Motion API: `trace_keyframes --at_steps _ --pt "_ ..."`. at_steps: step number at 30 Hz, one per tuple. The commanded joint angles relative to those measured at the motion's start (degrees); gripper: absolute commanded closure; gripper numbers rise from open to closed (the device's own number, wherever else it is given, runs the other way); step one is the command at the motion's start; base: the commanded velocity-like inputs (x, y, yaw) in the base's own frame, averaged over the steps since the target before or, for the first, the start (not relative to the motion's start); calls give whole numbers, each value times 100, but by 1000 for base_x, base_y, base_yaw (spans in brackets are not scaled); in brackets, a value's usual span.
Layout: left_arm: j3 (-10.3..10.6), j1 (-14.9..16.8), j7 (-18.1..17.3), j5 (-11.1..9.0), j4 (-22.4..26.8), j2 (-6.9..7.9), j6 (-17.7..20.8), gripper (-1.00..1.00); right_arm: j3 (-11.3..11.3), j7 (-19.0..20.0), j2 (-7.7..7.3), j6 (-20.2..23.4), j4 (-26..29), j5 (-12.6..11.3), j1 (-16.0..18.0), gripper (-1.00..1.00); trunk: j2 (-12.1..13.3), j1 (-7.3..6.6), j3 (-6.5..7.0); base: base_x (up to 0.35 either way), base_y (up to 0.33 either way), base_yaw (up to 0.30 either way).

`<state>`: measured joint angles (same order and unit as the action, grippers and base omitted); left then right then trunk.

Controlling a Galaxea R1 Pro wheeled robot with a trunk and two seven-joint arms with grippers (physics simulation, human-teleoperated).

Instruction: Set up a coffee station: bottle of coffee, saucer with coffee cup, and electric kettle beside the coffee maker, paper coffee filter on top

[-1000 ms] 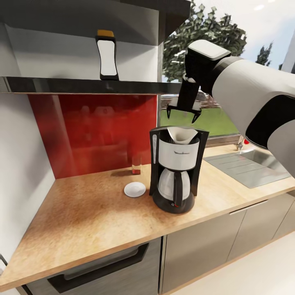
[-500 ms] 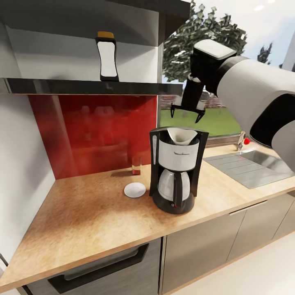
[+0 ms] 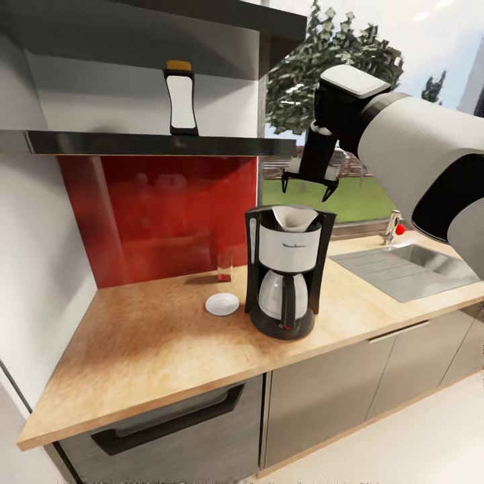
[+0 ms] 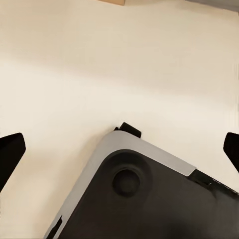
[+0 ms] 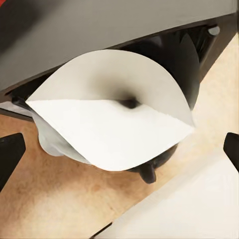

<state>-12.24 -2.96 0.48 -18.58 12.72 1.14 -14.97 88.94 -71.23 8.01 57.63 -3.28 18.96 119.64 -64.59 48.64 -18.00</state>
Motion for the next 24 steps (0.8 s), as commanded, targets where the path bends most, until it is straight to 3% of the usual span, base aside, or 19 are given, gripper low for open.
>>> trace_keyframes --at_steps 1,11,17,20,24 --pt "29 -3 5 -56 11 1 -6 -100 48 -31 -1 39 -1 38 4 -100 -3 -1 -6 -133 0 0" --pt "29 -3 5 -53 11 1 -6 -100 30 -31 -12 38 3 43 4 -100 -3 -1 -6 -245 0 0" --pt "29 -3 5 -56 11 1 -6 -100 21 -31 -109 36 3 49 5 -100 -3 -1 -6 -80 0 0" --pt "29 -3 5 -55 11 1 -8 -100 15 -28 -192 36 3 52 6 -100 -3 -1 -6 -25 0 0" --pt "29 -3 5 -53 11 1 -8 -100 14 -19 -482 37 2 55 7 -100 -3 -1 -6 -10 0 0"
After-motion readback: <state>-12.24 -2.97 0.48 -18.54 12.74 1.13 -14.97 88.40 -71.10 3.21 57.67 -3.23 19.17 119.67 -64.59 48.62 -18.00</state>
